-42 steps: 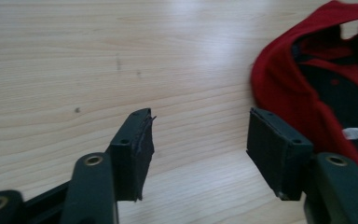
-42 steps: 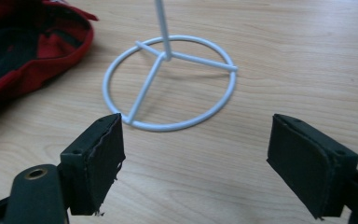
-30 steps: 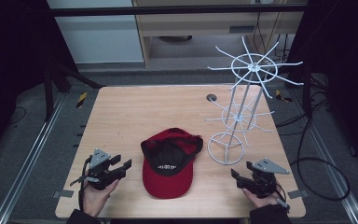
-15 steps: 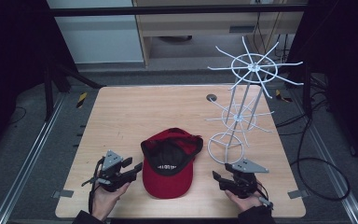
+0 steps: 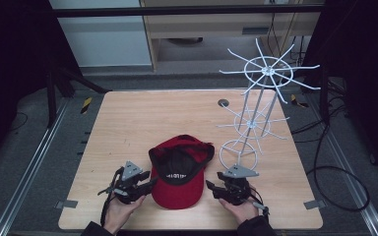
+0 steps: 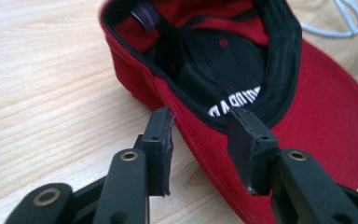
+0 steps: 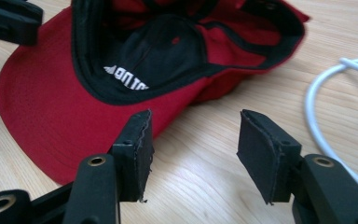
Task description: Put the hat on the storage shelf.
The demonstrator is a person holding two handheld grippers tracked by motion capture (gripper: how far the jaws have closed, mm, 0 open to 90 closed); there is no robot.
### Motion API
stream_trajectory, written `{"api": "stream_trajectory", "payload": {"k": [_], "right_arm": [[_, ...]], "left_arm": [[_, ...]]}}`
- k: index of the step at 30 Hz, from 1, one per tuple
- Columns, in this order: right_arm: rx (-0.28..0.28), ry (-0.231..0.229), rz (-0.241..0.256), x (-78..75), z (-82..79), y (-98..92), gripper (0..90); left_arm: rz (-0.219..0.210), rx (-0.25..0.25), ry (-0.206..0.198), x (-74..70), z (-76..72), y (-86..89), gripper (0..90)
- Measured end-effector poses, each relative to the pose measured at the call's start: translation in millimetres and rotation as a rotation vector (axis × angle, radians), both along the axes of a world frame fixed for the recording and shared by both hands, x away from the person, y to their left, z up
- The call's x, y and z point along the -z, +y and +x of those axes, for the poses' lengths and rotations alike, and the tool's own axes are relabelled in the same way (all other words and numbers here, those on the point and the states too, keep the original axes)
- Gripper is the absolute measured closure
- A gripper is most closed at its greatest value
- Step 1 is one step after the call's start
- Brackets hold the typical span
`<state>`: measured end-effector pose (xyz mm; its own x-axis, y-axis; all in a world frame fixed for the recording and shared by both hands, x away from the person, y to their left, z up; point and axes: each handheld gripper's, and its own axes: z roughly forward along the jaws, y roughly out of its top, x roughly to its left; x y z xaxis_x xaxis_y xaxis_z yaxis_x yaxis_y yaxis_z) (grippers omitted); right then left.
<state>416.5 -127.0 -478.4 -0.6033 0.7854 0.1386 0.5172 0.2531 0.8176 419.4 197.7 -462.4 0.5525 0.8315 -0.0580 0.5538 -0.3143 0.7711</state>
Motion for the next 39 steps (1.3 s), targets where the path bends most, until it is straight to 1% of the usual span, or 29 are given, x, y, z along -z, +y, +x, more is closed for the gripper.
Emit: {"api": "stream_trajectory", "payload": {"k": [2,3,4,5,8,12,20,22,25,26,27,28,30,33,37,39], "right_arm": [[-0.007,0.001,-0.003,1.2,2.5,5.6,45.8],[-0.009,0.004,-0.003,2.0,3.8,8.1,45.9],[-0.010,0.009,-0.002,3.6,6.9,12.5,46.3],[-0.010,0.009,-0.002,3.6,6.9,12.5,46.3],[-0.008,0.021,0.009,5.3,10.7,17.7,46.9],[-0.013,0.038,0.027,7.3,14.5,22.5,47.9],[-0.024,0.076,0.044,12.6,19.3,31.4,48.9],[-0.037,0.091,0.057,13.4,20.0,32.6,54.3],[-0.041,0.107,0.074,12.7,19.9,34.7,58.7],[-0.044,0.096,0.083,12.0,20.3,34.3,60.9],[-0.045,0.096,0.095,10.3,20.1,34.1,62.5],[-0.044,0.101,0.097,8.4,19.8,34.4,63.6],[-0.048,0.085,0.097,5.4,19.7,35.6,66.1],[-0.038,0.068,0.095,0.7,19.7,36.7,69.1],[-0.024,0.018,0.099,-7.1,19.1,35.6,73.9],[-0.011,-0.009,0.104,-12.4,17.8,34.4,76.6]], "left_arm": [[0.022,-0.010,0.002,2.3,0.8,-1.0,64.9],[0.026,-0.014,0.007,3.2,1.5,-0.5,67.5],[0.016,-0.018,0.016,4.1,2.3,0.3,67.9],[0.007,-0.018,0.022,4.7,3.1,1.3,67.9],[0.010,-0.020,0.039,6.7,5.2,3.0,68.2],[0.000,-0.022,0.053,10.5,8.3,6.2,68.3],[-0.008,-0.011,0.044,13.4,8.8,8.9,68.3],[-0.008,-0.010,0.042,13.6,8.7,9.1,68.3],[-0.003,-0.013,0.044,14.1,8.6,9.5,68.2],[0.002,-0.015,0.046,14.2,8.6,9.8,68.1],[-0.002,-0.017,0.046,14.5,8.7,10.0,68.1],[-0.002,-0.017,0.046,14.7,8.8,10.3,68.1],[-0.006,-0.018,0.049,15.1,9.2,10.9,67.9],[-0.015,-0.013,0.054,15.5,9.6,12.1,67.6],[-0.032,0.003,0.053,15.5,9.8,11.8,66.9],[-0.042,0.016,0.049,15.0,9.8,11.8,63.3]]}}
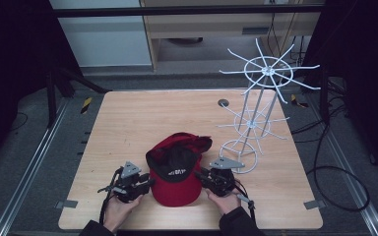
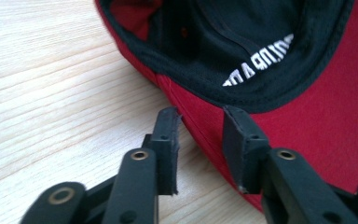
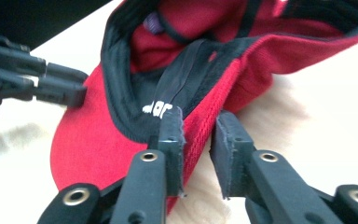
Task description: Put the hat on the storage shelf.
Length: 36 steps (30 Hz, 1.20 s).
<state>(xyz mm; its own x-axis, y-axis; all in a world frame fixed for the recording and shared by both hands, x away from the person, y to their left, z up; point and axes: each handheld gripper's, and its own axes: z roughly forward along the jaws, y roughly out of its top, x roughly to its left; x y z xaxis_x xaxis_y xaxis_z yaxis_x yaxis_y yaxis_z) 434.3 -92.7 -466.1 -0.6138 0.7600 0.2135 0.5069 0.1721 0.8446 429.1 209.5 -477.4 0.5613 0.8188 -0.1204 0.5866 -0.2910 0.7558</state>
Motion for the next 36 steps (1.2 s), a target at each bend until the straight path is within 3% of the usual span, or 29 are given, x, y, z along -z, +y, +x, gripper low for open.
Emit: {"api": "stream_trajectory", "payload": {"k": [7,9,12,15,22,24,27,29,31,33,36], "right_arm": [[0.002,-0.056,0.010,-13.2,-2.6,-5.0,82.5],[-0.001,-0.061,0.016,-16.2,-2.9,-7.0,83.8],[-0.001,-0.078,0.008,-20.1,-3.9,-8.4,84.7],[-0.013,-0.095,-0.004,-23.0,-5.4,-6.9,85.0],[-0.042,-0.135,-0.043,-30.1,-7.7,0.9,85.4],[-0.052,-0.159,-0.058,-34.7,-7.9,2.5,85.8],[-0.056,-0.195,-0.080,-41.4,-8.7,4.8,86.2],[-0.060,-0.214,-0.107,-45.3,-9.2,7.4,86.3],[-0.061,-0.220,-0.125,-47.4,-9.4,9.6,86.4],[-0.066,-0.224,-0.126,-48.6,-9.6,11.0,86.4],[-0.064,-0.231,-0.135,-49.8,-10.6,13.4,86.4]], "left_arm": [[-0.039,-0.010,-0.007,-5.7,-1.3,6.6,56.1],[-0.062,-0.031,-0.014,-9.1,-0.9,12.4,54.1],[-0.071,-0.074,-0.058,-14.6,1.0,20.3,50.8],[-0.069,-0.098,-0.065,-16.9,7.7,25.9,49.6],[-0.060,-0.093,0.040,-4.1,23.5,27.0,75.4],[-0.057,-0.083,0.045,-2.8,26.8,25.6,83.0],[-0.052,-0.081,0.052,0.3,30.8,20.6,85.2],[-0.033,-0.084,0.049,1.4,32.5,17.5,84.5],[-0.034,-0.091,0.029,-2.3,31.4,18.9,76.3],[-0.083,-0.104,0.010,-10.9,28.2,24.3,66.8],[-0.128,-0.115,-0.043,-29.8,21.6,31.9,61.2]]}}
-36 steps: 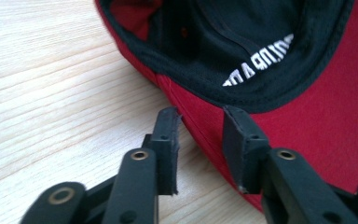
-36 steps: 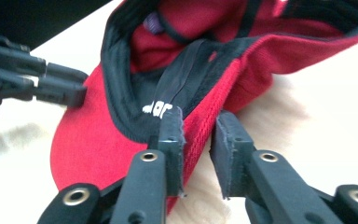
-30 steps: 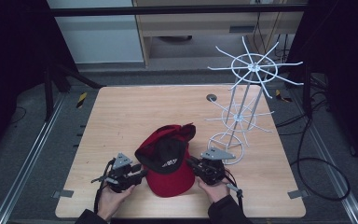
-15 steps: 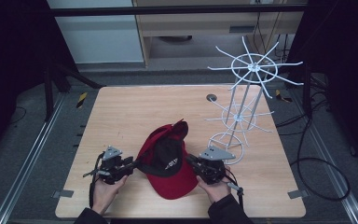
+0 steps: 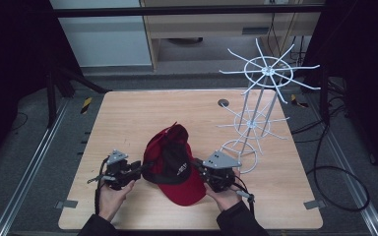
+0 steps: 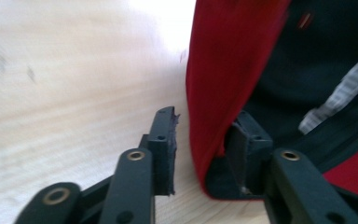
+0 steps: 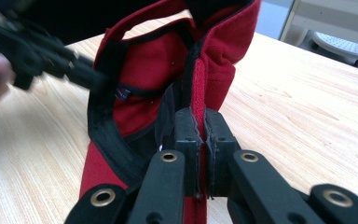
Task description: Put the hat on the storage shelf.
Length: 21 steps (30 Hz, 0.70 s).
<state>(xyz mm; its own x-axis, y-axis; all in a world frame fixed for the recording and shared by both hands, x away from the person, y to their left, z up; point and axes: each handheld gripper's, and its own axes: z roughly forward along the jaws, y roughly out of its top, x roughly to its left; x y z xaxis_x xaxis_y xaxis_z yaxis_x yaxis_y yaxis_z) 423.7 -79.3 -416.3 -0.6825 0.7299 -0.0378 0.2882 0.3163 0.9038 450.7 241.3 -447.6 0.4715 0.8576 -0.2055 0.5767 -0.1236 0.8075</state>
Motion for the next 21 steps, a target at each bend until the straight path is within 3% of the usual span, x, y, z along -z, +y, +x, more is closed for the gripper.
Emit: {"api": "stream_trajectory", "payload": {"k": [2,6,11,14,21], "right_arm": [[0.004,-0.001,-0.003,-0.1,-0.3,1.2,86.4],[0.006,0.006,-0.002,-0.4,0.4,1.0,86.4],[0.010,0.015,0.007,0.1,1.1,0.3,86.4],[0.011,0.014,0.007,0.1,0.9,0.5,86.3],[0.007,0.018,0.007,-0.2,0.6,2.5,86.3]], "left_arm": [[-0.026,0.005,-0.040,-13.3,-4.0,0.7,59.4],[-0.034,0.045,-0.096,-36.7,-7.0,-10.5,56.4],[0.000,0.107,-0.142,-59.7,-1.2,-41.9,50.9],[-0.004,0.129,-0.165,-68.7,2.0,-58.1,48.6],[0.007,0.165,-0.174,-82.6,12.1,-94.4,42.8]]}}
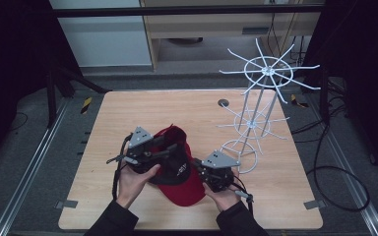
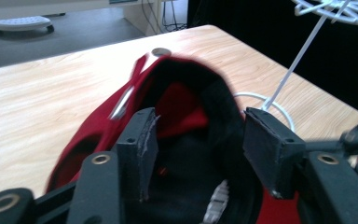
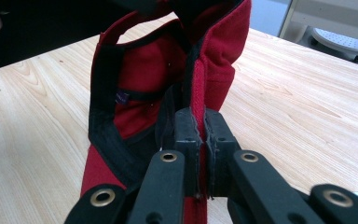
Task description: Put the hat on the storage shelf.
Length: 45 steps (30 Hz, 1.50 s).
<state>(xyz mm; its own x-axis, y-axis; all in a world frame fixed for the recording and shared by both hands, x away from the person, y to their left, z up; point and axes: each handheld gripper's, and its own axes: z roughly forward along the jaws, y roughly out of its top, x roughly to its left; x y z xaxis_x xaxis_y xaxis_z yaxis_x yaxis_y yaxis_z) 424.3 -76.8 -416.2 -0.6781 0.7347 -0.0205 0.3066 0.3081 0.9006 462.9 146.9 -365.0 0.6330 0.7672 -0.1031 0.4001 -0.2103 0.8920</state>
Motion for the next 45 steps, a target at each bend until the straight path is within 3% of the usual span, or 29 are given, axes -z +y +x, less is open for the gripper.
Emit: {"api": "stream_trajectory", "payload": {"k": [4,11,14,19,24,27,33,38,45], "right_arm": [[-0.004,-0.002,0.000,-0.2,-0.8,1.3,86.3],[-0.021,-0.008,-0.002,-1.1,-3.9,4.5,86.3],[-0.034,-0.011,-0.002,-1.0,-5.2,6.5,86.3],[-0.043,-0.009,0.001,-0.3,-5.6,8.5,86.3],[-0.053,-0.008,0.017,-1.2,-6.7,9.9,85.9],[-0.066,0.002,0.055,-1.7,-6.5,8.1,83.0],[-0.110,0.008,0.137,-11.3,-9.1,-3.8,64.3],[-0.115,-0.016,0.198,-22.7,-13.3,-19.3,59.6],[-0.096,-0.029,0.235,-29.2,-14.7,-30.5,58.7]], "left_arm": [[0.015,0.002,0.001,-2.0,6.9,-16.9,40.1],[0.064,-0.057,0.063,7.1,22.2,-36.9,41.6],[0.074,-0.072,0.101,11.4,26.7,-37.9,52.7],[0.047,-0.043,0.138,9.8,25.6,-34.8,73.2],[0.044,-0.027,0.113,7.3,19.9,-35.7,86.2],[0.038,-0.027,0.091,5.1,17.6,-33.9,87.0],[0.022,-0.034,0.030,-7.1,12.0,-19.9,87.3],[0.013,-0.041,-0.009,-16.4,6.4,-6.7,87.3],[0.023,-0.056,-0.039,-20.1,1.5,7.2,87.4]]}}
